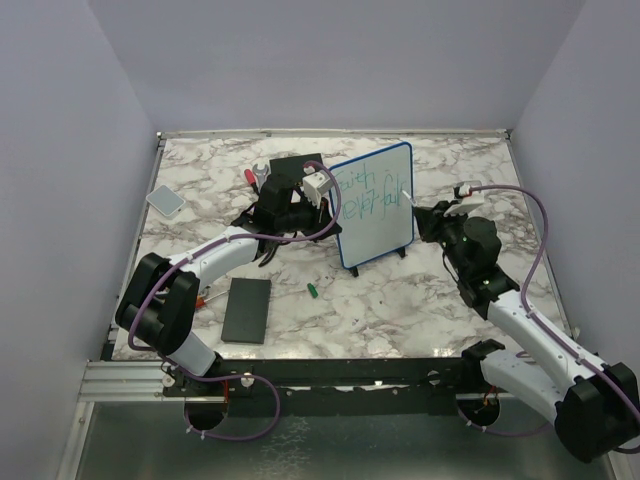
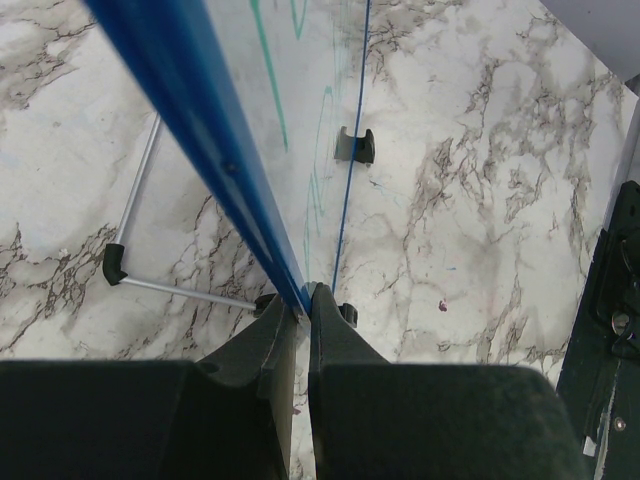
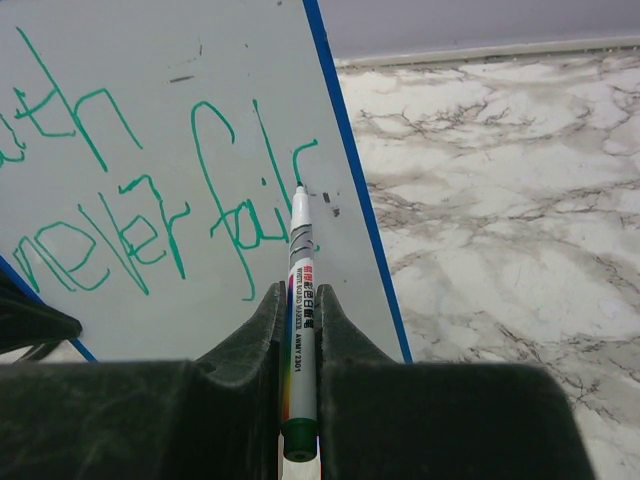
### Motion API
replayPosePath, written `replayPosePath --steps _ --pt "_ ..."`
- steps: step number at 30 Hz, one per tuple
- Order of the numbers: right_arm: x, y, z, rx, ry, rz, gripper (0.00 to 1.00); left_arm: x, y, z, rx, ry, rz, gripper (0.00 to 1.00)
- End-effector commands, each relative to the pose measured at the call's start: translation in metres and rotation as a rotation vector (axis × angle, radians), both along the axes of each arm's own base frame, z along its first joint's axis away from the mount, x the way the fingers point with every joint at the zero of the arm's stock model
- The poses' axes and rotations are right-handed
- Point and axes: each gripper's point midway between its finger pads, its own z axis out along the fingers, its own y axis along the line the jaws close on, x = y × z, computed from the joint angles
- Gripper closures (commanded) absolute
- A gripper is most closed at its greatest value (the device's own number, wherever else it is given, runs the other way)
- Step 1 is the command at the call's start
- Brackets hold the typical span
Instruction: Write a sentence on the whiteboard
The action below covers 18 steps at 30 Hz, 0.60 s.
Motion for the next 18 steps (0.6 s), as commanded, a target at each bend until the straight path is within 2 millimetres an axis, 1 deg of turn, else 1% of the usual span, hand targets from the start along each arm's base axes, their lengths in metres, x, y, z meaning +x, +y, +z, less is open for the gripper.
replayPosePath --steps 1,5,10,14,18 --pt "-0.008 -0.004 -0.024 -0.003 0.075 -0.012 1.0 -0.006 0.007 -0.023 0.073 0.052 0.005 1.0" --pt "-0.009 -0.013 -0.03 -0.013 0.093 -0.058 0.99 -0.006 0.007 -0.022 0.072 0.051 0.005 1.0" --pt "-0.006 -0.023 -0.03 -0.021 0.097 -0.117 0.99 -0.007 0.007 -0.022 0.072 0.051 0.004 1.0" --pt "-0.005 -0.022 -0.033 -0.024 0.111 -0.12 0.99 -0.007 0.007 -0.021 0.071 0.048 0.006 1.0" --pt "-0.006 -0.02 -0.042 -0.025 0.137 -0.109 1.0 -0.007 0.007 -0.021 0.071 0.048 0.007 1.0"
